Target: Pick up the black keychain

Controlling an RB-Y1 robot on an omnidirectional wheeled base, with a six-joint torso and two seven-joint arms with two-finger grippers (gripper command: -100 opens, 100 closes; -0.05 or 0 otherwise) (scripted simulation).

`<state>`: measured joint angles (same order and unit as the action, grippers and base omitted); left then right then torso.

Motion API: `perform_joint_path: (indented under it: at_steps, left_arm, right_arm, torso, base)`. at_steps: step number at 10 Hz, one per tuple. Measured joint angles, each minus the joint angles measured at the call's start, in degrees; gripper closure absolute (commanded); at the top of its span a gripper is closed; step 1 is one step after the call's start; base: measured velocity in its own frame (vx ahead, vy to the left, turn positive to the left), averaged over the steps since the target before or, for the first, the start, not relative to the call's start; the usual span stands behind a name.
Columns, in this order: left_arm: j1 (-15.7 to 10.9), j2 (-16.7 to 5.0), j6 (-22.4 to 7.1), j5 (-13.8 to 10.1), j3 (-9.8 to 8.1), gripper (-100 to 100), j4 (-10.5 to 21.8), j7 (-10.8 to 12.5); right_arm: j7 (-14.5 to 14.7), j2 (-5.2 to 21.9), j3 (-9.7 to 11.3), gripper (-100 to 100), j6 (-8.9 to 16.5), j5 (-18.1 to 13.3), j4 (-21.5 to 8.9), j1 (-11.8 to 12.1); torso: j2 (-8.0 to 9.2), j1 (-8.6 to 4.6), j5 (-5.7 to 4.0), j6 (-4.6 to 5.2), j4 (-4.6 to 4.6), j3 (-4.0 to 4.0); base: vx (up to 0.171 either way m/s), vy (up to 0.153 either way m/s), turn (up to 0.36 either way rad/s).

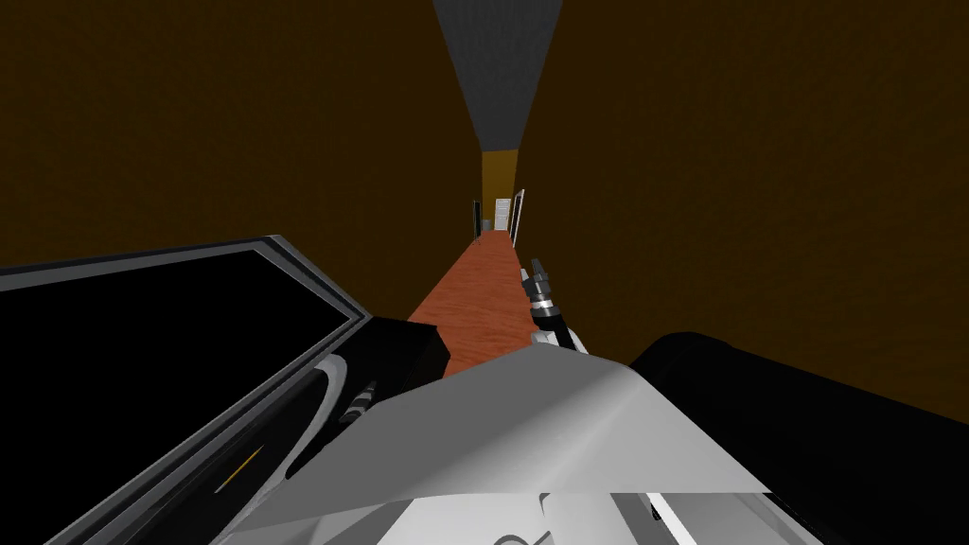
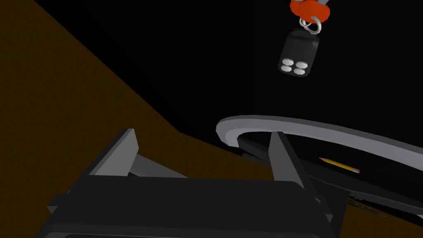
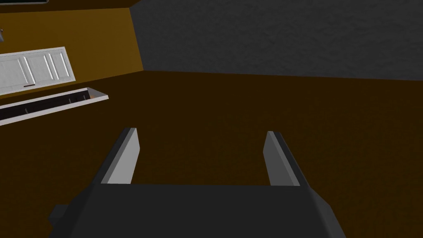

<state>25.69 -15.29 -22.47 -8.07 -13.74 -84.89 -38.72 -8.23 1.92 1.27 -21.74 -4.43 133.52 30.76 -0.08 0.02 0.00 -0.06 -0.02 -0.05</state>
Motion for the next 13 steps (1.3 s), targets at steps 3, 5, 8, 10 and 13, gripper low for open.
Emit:
perform_joint_path:
  at_steps: [3, 5, 8, 10, 13]
  left_arm:
    - [-0.94, -0.82, -3.73, -0.81, -0.58, -100, 3.33, -1.91]
    - [-1.15, -1.13, -6.67, -1.27, -1.19, -100, 5.79, -3.69]
    - [-1.71, -2.06, -10.26, -2.29, -1.88, -100, 9.69, -5.95]
    - [-2.38, -2.9, -12.67, -3.28, -2.36, -100, 13.78, -8.0]
    - [-2.96, -3.32, -15.73, -3.5, -2.92, -100, 15.95, -9.35]
  right_arm:
    - [0.0, 0.0, 0.0, 0, 0.0, 0.0, 0.0, 0.01]
    - [0.0, 0.0, 0.0, 0, 0.0, 0.0, 0.0, 0.0]
    - [0.0, 0.0, 0.0, 0, 0.0, 0.0, 0.0, 0.0]
    - [0.0, 0.0, 0.0, 0, 0.0, 0.0, 0.0, 0.0]
    - [0.0, 0.0, 0.0, 0, 0.0, 0.0, 0.0, 0.01]
  torso:
    - [0.0, 0.01, 0.0, -0.02, 0.0, 0.0]
    - [-0.01, 0.02, 0.0, 0.01, 0.0, 0.0]
    - [0.01, -0.01, 0.0, 0.0, 0.0, 0.01]
    - [-0.01, 0.04, 0.01, -0.01, 0.0, -0.01]
    - [0.0, -0.03, -0.01, -0.02, 0.0, 0.0]
  base:
    - [0.009, 0.017, -0.147]
    - [0.009, 0.021, -0.18]
    - [0.007, 0.017, -0.185]
    - [0.008, 0.023, -0.12]
    - [0.004, 0.009, -0.114]
